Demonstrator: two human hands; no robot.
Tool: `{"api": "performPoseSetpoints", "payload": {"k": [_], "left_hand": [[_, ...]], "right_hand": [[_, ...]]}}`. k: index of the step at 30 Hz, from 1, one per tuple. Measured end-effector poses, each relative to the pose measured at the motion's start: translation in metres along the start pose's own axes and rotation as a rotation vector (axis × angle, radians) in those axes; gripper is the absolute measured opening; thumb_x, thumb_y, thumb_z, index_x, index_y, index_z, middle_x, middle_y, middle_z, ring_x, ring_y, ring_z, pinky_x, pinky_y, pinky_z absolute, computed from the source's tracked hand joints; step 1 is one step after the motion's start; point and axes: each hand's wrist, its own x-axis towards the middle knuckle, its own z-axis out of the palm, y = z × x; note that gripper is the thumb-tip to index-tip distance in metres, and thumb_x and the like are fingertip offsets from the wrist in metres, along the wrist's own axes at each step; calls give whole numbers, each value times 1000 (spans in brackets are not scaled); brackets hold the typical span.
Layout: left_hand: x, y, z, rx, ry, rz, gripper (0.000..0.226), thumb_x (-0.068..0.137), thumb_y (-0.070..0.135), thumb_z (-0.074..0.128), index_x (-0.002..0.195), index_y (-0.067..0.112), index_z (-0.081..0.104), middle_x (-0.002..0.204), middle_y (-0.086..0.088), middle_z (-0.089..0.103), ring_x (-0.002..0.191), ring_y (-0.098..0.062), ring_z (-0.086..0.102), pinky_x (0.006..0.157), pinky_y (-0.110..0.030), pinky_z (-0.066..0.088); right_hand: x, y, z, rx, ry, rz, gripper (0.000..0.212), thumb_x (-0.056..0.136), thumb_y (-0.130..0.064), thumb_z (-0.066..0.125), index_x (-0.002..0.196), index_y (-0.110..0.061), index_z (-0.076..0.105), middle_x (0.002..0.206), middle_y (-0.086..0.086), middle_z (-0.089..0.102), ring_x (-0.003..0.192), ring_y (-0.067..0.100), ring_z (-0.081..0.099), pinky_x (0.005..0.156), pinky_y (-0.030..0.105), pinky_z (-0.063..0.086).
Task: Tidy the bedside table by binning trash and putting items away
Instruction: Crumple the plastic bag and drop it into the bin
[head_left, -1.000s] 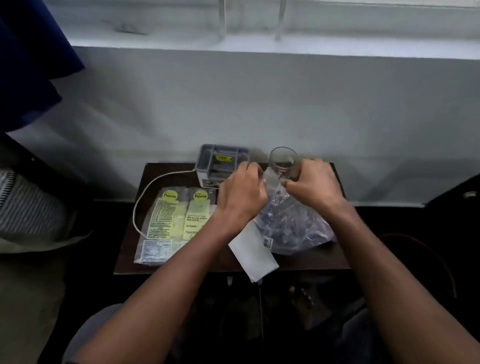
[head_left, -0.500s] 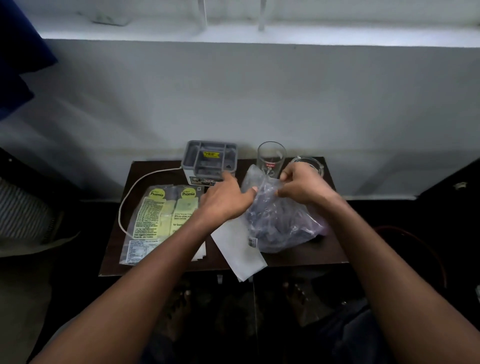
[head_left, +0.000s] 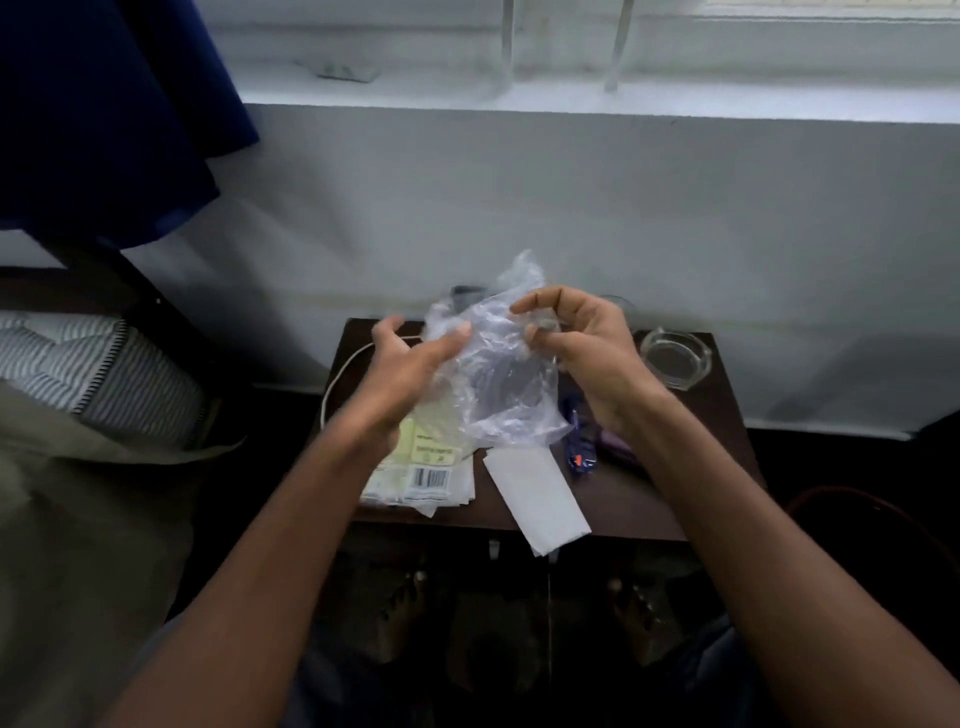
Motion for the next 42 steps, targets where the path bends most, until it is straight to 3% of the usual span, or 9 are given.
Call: {"api": "performPoseSetpoints", "payload": {"k": [4, 10, 15, 20, 24, 28, 33, 37, 42], "left_hand": [[32, -18, -68, 199, 67, -86, 104, 48, 33, 105, 135, 13, 51, 123, -10, 73, 99, -29, 78, 87, -53, 65], [60, -48, -94, 552, -45, -209, 70, 77, 32, 95, 128, -4, 63, 123, -13, 72, 108, -30, 71, 82, -36, 58], [74, -67, -94, 658, -70, -184, 44, 84, 32, 89, 116, 5, 75, 109, -6, 75, 97, -22, 70, 89, -38, 59], [74, -68, -93, 625, -66, -249, 60, 77, 28, 95, 126, 4, 69, 126, -9, 73, 113, -28, 70, 98, -39, 56], [72, -62, -89, 432, -41, -300, 111, 68, 21, 100, 156, -1, 37, 154, -15, 54, 137, -36, 56, 104, -41, 51], [66, -49, -87, 412, -71, -332, 91, 68, 22, 99, 143, -2, 54, 143, -16, 61, 130, -38, 60, 99, -47, 55], [58, -33, -95, 319, -166, -258, 62, 61, 24, 98, 114, 6, 73, 115, -12, 79, 104, -30, 77, 95, -51, 63], [36, -17, -104, 58, -205, -160, 64, 62, 21, 93, 120, 1, 74, 121, -19, 77, 114, -38, 74, 102, -57, 58], [16, -4, -99, -99, -273, -128, 46, 84, 10, 81, 127, -3, 71, 126, -24, 74, 113, -38, 73, 105, -54, 57]], "right_hand": [[0, 24, 38, -140, -137, 169, 58, 93, 22, 58, 139, -11, 70, 137, -1, 72, 91, -2, 73, 62, 12, 56], [-1, 92, 77, -578, -44, 144, 66, 86, 12, 65, 142, -24, 67, 142, -2, 69, 117, 21, 71, 95, 45, 63], [8, 104, 80, -696, -4, 240, 62, 85, 0, 72, 142, -23, 64, 141, 5, 67, 127, 27, 65, 104, 48, 57], [11, 112, 92, -829, -18, 216, 60, 83, -7, 77, 139, -20, 61, 136, 4, 67, 123, 29, 64, 95, 39, 54], [10, 112, 99, -890, -7, 208, 62, 83, -3, 72, 142, -16, 60, 142, 7, 64, 128, 33, 63, 97, 41, 53], [7, 111, 102, -901, -8, 194, 58, 83, -4, 73, 137, -18, 61, 137, 5, 66, 124, 32, 64, 94, 41, 54], [4, 98, 98, -823, 164, 54, 49, 81, -21, 84, 123, -22, 60, 108, -5, 66, 100, 22, 66, 75, 37, 52], [-2, 74, 92, -361, 223, 167, 75, 78, -45, 88, 133, -21, 44, 116, 2, 63, 106, 22, 67, 90, 44, 58], [-11, 45, 73, 235, 103, 301, 72, 84, -19, 87, 145, -9, 51, 127, 16, 77, 103, 34, 80, 86, 54, 65]]}}
